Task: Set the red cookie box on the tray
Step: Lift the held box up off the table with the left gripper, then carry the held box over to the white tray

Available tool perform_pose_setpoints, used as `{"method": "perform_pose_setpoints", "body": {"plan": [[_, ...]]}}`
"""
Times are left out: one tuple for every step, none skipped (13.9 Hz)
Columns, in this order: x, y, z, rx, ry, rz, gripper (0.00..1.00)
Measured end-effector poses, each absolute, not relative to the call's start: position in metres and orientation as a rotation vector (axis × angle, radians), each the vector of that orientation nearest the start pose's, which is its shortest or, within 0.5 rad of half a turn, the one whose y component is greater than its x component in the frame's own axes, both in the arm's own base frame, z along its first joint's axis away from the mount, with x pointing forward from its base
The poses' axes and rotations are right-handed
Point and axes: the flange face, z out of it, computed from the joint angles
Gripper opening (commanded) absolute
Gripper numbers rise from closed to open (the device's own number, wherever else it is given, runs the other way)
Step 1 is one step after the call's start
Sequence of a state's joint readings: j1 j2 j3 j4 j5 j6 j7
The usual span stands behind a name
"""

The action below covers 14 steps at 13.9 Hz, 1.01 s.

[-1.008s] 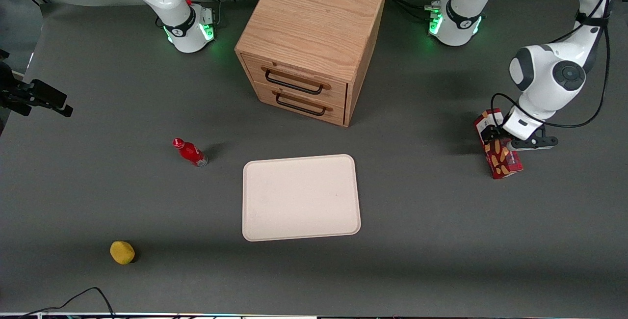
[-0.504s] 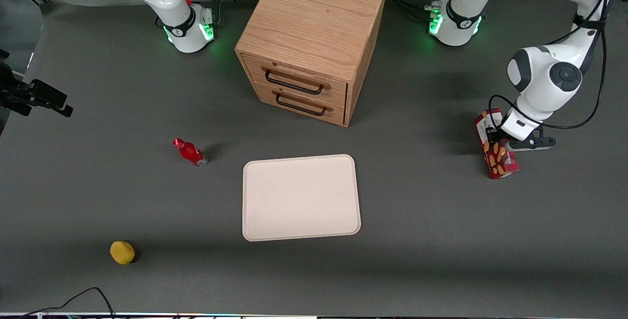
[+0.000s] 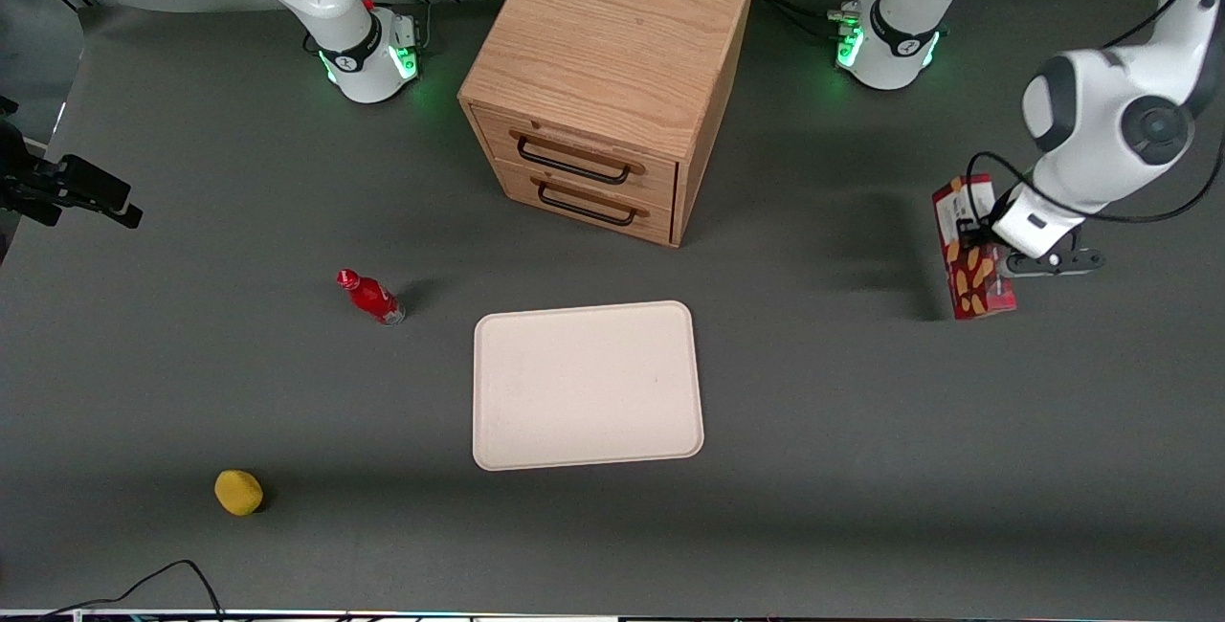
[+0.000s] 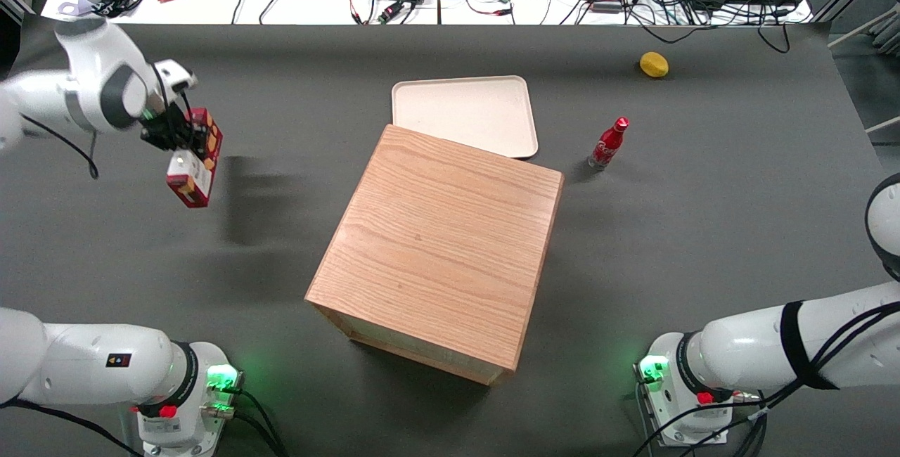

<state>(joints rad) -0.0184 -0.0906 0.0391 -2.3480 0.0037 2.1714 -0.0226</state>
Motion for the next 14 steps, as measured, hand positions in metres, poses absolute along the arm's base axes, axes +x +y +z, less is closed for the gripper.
{"method": "perform_pose_setpoints", "body": {"plan": [[0.485, -0.002, 0.404, -3.132, -0.064, 0.174, 0.31], [0.487, -0.014, 0.447, -3.124, -0.062, 0.207, 0.31], [0.487, -0.023, 0.489, -3.115, -0.056, 0.243, 0.31], [0.485, -0.028, 0.525, -3.110, -0.052, 0.262, 0.31], [0.484, -0.029, 0.554, -3.108, -0.050, 0.265, 0.31], [0.484, -0.029, 0.572, -3.110, -0.051, 0.255, 0.31], [0.486, -0.030, 0.580, -3.112, -0.053, 0.240, 0.31], [0.489, -0.034, 0.582, -3.112, -0.064, 0.234, 0.31], [0.493, -0.043, 0.580, -3.110, -0.086, 0.236, 0.31], [0.499, -0.058, 0.577, -3.106, -0.114, 0.238, 0.31], [0.507, -0.079, 0.576, -3.108, -0.153, 0.235, 0.31], [0.515, -0.104, 0.575, -3.113, -0.203, 0.230, 0.31], [0.522, -0.132, 0.574, -3.114, -0.260, 0.223, 0.31], [0.529, -0.162, 0.571, -3.111, -0.323, 0.219, 0.31]]}}
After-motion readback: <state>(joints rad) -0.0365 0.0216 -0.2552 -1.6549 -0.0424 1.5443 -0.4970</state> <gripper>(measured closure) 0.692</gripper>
